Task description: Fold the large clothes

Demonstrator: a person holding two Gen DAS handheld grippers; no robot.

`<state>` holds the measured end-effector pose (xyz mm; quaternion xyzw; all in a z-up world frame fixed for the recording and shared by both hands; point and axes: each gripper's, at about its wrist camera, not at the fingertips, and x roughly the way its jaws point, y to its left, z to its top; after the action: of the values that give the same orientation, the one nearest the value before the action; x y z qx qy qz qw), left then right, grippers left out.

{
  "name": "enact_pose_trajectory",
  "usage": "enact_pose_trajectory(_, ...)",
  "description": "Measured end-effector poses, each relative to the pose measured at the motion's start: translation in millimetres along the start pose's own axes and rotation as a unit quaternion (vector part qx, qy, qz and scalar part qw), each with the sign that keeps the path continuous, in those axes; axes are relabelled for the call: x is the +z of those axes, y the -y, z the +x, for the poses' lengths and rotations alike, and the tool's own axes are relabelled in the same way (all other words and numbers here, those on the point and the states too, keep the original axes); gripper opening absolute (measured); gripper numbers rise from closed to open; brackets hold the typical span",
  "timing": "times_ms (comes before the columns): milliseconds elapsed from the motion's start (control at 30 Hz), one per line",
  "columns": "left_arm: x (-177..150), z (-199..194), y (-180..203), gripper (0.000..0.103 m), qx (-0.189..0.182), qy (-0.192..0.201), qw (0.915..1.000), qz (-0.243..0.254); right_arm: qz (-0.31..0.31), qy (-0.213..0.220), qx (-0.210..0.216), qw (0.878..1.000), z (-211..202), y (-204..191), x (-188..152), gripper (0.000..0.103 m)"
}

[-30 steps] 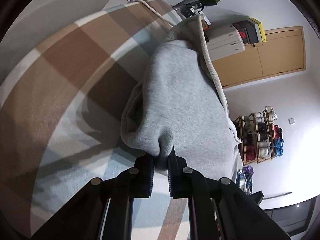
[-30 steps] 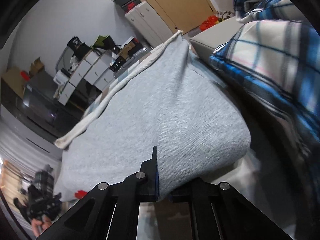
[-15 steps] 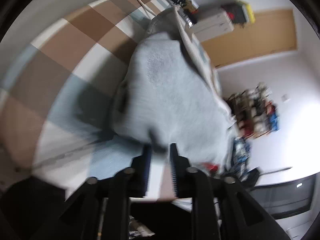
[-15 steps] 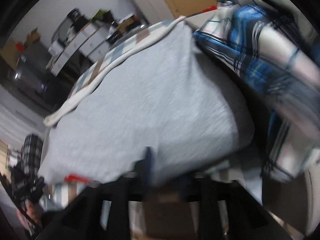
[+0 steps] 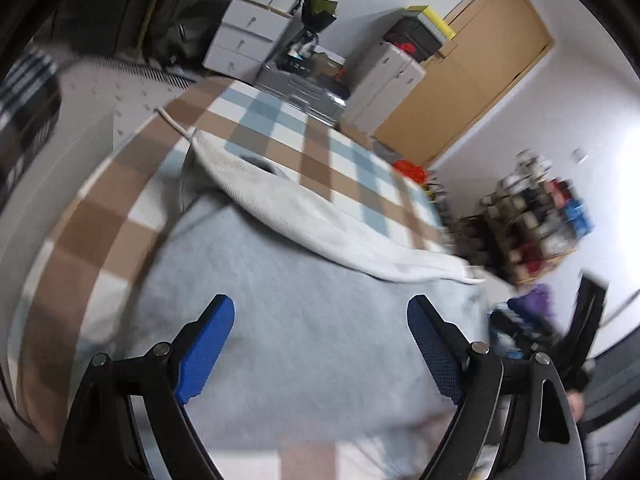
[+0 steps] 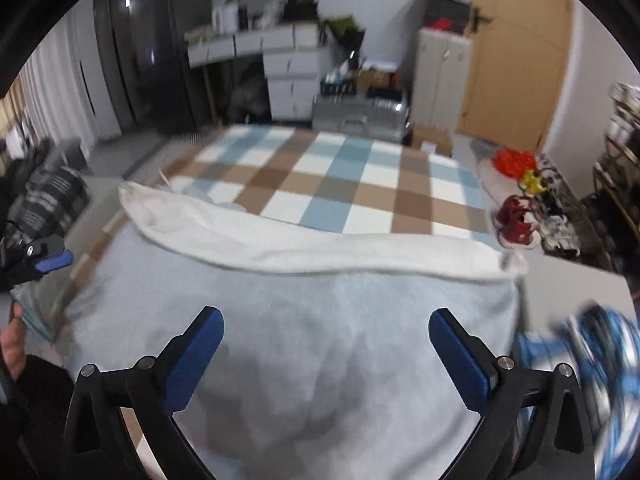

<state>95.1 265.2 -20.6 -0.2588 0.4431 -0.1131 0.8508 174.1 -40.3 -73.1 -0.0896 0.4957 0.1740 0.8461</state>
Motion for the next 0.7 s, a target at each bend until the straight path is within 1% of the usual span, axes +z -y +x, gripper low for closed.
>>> enact_pose_trajectory(33, -1.7, 6.6, -2.7, 0.085, 0.008, -0.001, 0.9999, 0.007, -0.009, -0.016, 0.006, 1.000, 15.5, -3.6, 4.9, 0.103)
enact_pose_trajectory(67, -1.1, 20.1, -6.1, 0.085, 0.024, -0.009, 0.9995, 0.015, -0.026, -0.035, 0.008, 0.999, 34.3, -10.6, 9.6, 0.103)
enact_pose_trajectory(100, -8.9, 19.2, -6.3, 0.085, 0.031, -0.013, 0.9991, 0.025, -0.046, -0.044, 0.012, 0.998, 46.9, -17.8, 13.1, 0.103)
enact_pose_trajectory(200, -10.5, 27.8, -12.7, 0.085, 0.073, -0.031, 0.9950, 0.061, -0.128, -0.054, 0.024, 0.990, 78.1, -42.3, 17.6, 0.102)
enact_pose_trajectory(267, -5.3, 24.4, -18.3, 0.085, 0.064, -0.027, 0.9955, 0.065, -0.162, -0.075, 0.053, 0.983, 97.2, -55.2, 17.3, 0.102)
enact_pose_trajectory(333, 0.8, 20.3, -26.5, 0.085, 0.051, -0.030, 0.9968, 0.054, -0.177, -0.101, 0.097, 0.974, 116.4, -64.9, 17.5, 0.102)
enact_pose_trajectory(367, -0.4, 19.6, -27.0, 0.085, 0.045, -0.035, 0.9972, 0.048, -0.184, -0.103, 0.100, 0.972, 121.1, -68.7, 18.7, 0.102)
enact_pose_trajectory(433, 3.6, 20.7, -32.2, 0.085, 0.042, -0.041, 0.9976, 0.036, -0.189, -0.098, 0.086, 0.973, 130.7, -73.7, 24.2, 0.102)
enact_pose_trajectory(467, 0.9, 19.2, -32.5, 0.085, 0.040, -0.045, 0.9976, 0.034, -0.184, -0.097, 0.084, 0.975, 136.3, -74.1, 28.9, 0.097)
enact_pose_trajectory(500, -0.4, 19.3, -33.3, 0.085, 0.036, -0.052, 0.9975, 0.030, -0.176, -0.097, 0.084, 0.976, 140.2, -72.8, 33.1, 0.082)
enact_pose_trajectory(533, -0.4, 21.6, -33.1, 0.085, 0.035, -0.056, 0.9974, 0.028, -0.158, -0.103, 0.091, 0.978, 146.1, -69.3, 38.2, 0.069)
enact_pose_trajectory(567, -0.4, 23.8, -33.6, 0.085, 0.032, -0.064, 0.9971, 0.027, -0.142, -0.110, 0.102, 0.978, 149.0, -66.3, 41.6, 0.041)
enact_pose_trajectory(600, -6.0, 21.4, -30.5, 0.085, 0.031, -0.068, 0.9968, 0.026, -0.122, -0.121, 0.112, 0.979, 153.7, -62.6, 44.5, 0.020)
enact_pose_trajectory(633, -6.7, 22.2, -30.3, 0.085, 0.030, -0.072, 0.9967, 0.025, -0.104, -0.126, 0.122, 0.979, 156.5, -60.3, 46.7, 0.012)
enact_pose_trajectory(700, -9.7, 21.2, -29.0, 0.085, 0.026, -0.078, 0.9963, 0.023, -0.080, -0.118, 0.135, 0.981, 155.3, -58.5, 52.1, 0.008)
